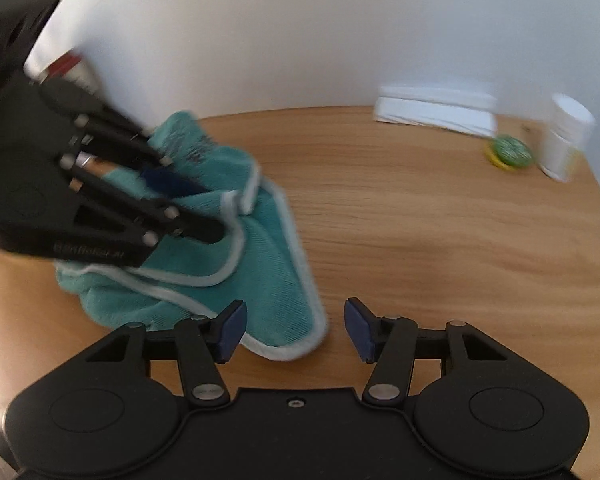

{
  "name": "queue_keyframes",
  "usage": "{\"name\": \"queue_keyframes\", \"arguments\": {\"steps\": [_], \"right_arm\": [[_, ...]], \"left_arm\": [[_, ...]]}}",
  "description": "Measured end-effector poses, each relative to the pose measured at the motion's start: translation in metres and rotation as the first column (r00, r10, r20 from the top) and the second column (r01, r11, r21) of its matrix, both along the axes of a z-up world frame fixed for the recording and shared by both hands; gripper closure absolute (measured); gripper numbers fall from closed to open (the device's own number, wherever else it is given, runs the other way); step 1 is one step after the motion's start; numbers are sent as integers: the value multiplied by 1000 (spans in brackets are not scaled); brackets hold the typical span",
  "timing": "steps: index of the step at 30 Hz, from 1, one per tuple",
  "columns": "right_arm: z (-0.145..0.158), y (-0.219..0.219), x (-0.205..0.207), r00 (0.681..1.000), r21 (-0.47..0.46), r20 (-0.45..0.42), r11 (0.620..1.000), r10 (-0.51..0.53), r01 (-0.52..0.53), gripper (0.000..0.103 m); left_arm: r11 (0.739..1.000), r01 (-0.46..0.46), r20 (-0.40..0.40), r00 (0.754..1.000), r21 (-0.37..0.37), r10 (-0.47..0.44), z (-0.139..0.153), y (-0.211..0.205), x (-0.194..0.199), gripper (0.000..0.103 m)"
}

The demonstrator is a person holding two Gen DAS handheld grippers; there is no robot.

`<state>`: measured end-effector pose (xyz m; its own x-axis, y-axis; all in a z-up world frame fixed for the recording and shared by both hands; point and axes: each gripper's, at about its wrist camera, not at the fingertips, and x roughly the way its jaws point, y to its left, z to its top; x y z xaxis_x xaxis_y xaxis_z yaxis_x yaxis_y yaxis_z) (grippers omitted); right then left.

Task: Fold towel
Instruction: 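Grasp a towel edge with the right tool while the left tool grasps another edge, then lift and pull the towel edges apart with both tools to unfurl it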

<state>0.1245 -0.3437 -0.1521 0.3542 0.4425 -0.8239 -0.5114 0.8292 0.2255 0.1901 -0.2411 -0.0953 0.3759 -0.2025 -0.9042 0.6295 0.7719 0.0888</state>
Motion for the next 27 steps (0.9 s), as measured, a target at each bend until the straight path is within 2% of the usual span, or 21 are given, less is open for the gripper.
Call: {"name": "queue_keyframes", "arguments": {"steps": [1, 2, 4, 10, 14, 17, 19, 24, 27], "right_arm": [[-1, 3, -1, 1000, -11, -1, 1000, 20, -20, 60], [-3, 5, -1, 999, -16, -14, 999, 39, -39, 79], [-5, 5, 2, 998, -7, -39, 999, 48, -49, 92], [-1, -5, 9, 998, 22, -66, 1000, 13, -12, 98], [11, -12, 8, 1000, -13, -25, 1000, 9, -9, 98], [20, -20, 5, 1000, -72, 3, 997, 2, -2, 99], [27, -30, 1, 1000, -89, 11, 996, -23, 24, 99], [52, -41, -17, 997, -153, 51, 986, -61, 68, 99], [64, -39, -24, 995, -183, 66, 979, -78, 89, 99]], "left_arm": [[1000, -3, 1, 1000, 1, 3, -1, 1, 0, 92], [1000, -9, 8, 1000, 5, 9, -2, 2, 1, 93], [1000, -24, 15, 1000, 2, 24, -1, 4, 1, 95], [997, -78, 63, 995, -16, 79, 11, 13, -3, 96], [978, -200, 138, 969, -54, 205, 27, 32, -5, 97], [950, -305, 184, 932, -66, 312, 41, 55, -7, 97], [915, -387, 185, 897, -112, 402, 53, 81, -10, 97], [866, -487, 247, 831, -111, 498, 71, 132, -34, 97], [827, -545, 238, 793, -137, 561, 78, 166, -51, 97]]}}
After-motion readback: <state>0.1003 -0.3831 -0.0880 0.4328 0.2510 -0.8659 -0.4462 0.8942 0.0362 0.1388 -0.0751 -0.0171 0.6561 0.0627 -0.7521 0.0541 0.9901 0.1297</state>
